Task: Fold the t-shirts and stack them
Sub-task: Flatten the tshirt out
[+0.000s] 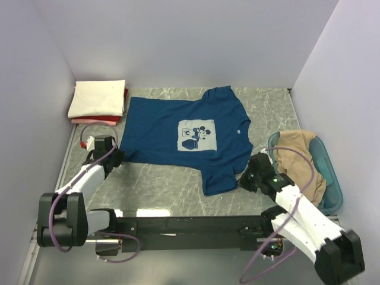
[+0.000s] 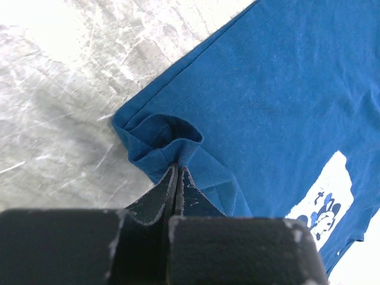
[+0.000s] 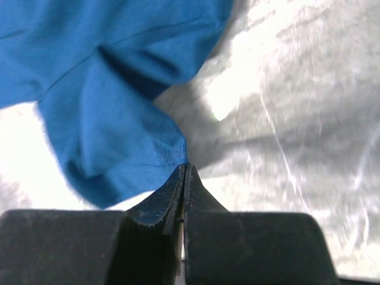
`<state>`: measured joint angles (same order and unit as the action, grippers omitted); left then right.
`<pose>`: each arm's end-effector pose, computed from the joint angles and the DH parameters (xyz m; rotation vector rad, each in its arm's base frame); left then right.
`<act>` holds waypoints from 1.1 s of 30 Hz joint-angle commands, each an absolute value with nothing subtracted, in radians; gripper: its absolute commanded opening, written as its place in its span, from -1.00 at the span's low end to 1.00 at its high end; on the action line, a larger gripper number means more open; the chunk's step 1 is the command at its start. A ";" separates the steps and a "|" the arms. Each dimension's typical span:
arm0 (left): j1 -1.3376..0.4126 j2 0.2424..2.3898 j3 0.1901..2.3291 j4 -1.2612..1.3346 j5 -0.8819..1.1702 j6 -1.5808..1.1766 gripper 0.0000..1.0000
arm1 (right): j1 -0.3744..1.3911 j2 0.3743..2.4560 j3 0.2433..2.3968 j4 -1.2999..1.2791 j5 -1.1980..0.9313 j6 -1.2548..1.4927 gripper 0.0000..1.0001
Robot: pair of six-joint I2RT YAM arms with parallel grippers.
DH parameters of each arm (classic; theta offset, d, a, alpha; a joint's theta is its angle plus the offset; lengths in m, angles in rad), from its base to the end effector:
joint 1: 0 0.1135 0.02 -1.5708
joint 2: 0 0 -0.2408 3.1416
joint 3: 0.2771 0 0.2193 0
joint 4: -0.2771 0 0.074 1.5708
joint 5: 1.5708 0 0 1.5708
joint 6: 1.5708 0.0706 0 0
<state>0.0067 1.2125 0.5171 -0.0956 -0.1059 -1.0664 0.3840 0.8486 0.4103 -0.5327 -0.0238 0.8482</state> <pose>0.2373 0.0091 0.1474 -1.2664 2.0275 -0.3871 0.1467 0.0611 0.1396 0.5937 2.5539 0.4940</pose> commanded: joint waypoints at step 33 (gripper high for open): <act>0.006 0.758 0.360 -0.397 -0.339 -1.114 0.14 | 0.388 0.295 0.601 -1.120 -0.124 0.980 -1.00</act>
<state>0.0067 0.7891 0.3477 -0.3855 -0.3164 -1.1194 0.3840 0.3164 0.6514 -1.1374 -0.0696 0.9501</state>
